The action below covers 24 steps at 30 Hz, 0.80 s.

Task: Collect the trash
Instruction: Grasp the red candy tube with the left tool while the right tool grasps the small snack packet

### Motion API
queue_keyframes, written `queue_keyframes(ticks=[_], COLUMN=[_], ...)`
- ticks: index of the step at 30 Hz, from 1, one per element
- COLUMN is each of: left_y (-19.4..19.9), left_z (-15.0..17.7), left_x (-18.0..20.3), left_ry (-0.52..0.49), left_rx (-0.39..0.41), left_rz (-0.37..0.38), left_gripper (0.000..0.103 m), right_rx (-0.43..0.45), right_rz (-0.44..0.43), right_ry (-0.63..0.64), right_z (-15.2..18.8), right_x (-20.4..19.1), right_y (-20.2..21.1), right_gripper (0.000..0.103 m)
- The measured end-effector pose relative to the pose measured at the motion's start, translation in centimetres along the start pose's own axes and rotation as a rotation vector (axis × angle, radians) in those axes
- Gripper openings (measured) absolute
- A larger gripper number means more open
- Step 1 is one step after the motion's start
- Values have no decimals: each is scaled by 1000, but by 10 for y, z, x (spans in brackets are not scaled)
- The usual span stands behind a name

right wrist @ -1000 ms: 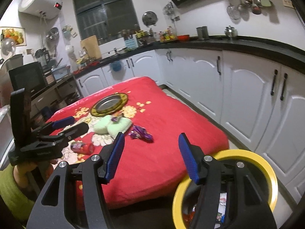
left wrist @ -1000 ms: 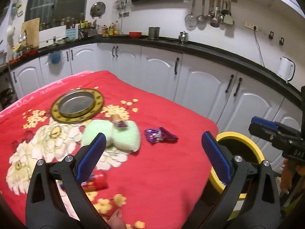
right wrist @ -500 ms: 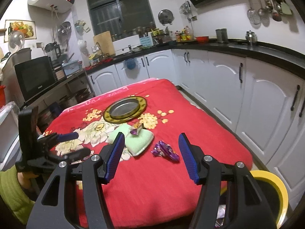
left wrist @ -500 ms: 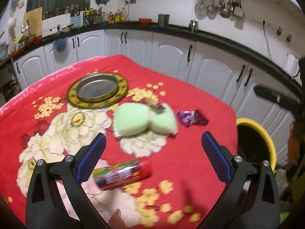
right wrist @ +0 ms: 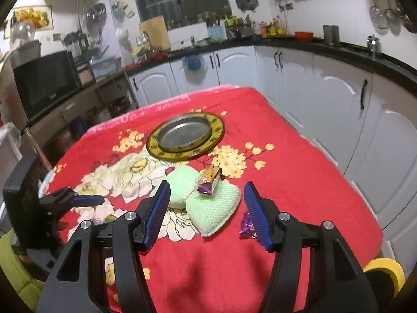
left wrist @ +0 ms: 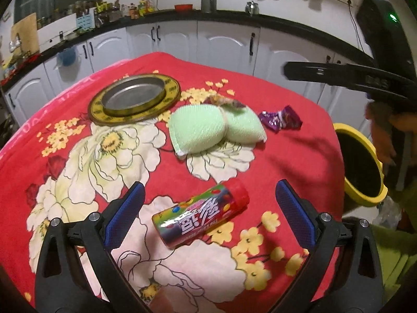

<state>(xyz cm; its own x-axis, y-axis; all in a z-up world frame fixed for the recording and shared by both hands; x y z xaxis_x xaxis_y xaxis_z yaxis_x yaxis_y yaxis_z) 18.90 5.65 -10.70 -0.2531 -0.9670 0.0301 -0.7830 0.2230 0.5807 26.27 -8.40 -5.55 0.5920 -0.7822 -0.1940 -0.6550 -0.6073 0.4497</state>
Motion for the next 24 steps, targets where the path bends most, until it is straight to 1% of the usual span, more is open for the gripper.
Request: queue_keyframes(ticks=[3,7,10,13,15,17,19,20,21,23,24], left_y=[-5,-11,-16,-22,-25,-27,-28,-28,-29,-30,-31], left_z=[5,9,13,19,23,25,26,27,28,31,32], left_x=[-2,0,3,2,2,1,2,3,3,5,6], left_ry=[-2,-36,-56,-67,-80,-83,-79,-78,-79,-83,-90], left_rx=[-14,-29,-47,-71,-81,-89,-94,-96,-100,-112,-118], left_rz=[23,39,56,56,54,51,57,59,62,65,61], left_gripper=[92,92,91,87,86,85,81,78,73,69,66], right_rx=[-35,-74,-96,-121,-140,-153,-150,-148,-145,-142,-138], right_rz=[3,6,19,42,50,50,51,44,44,43,42], right_ry=[14,26,39,47,46,43,41,36,36,40,40], right_z=[5,10,14,18,22,25,26,26,26,27,27], right_x=[-3,-7,-9,-9,-7,-6,-4,-4,-4,-4,-4], right_y=[-21,-47,-63,-79,-87,-93,-94,-94,-93,-92,-90], right_gripper=[56,56,53,48,41,36,34,31,31,30,29])
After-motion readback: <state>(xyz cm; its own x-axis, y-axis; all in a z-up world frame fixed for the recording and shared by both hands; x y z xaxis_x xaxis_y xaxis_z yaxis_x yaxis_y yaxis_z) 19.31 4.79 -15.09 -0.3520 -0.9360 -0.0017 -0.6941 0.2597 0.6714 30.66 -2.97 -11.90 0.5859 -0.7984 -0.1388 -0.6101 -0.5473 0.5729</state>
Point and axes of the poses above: each gripper's, at about its wrist camera, not at the fingertips, and y roughly against the way its jaws point, x to its right, z to its underside, the point moved 7 cm from there along -y, roughly the way its jaws point, and after that the axes turned 10 degrees about x, right-handed, at the moved point
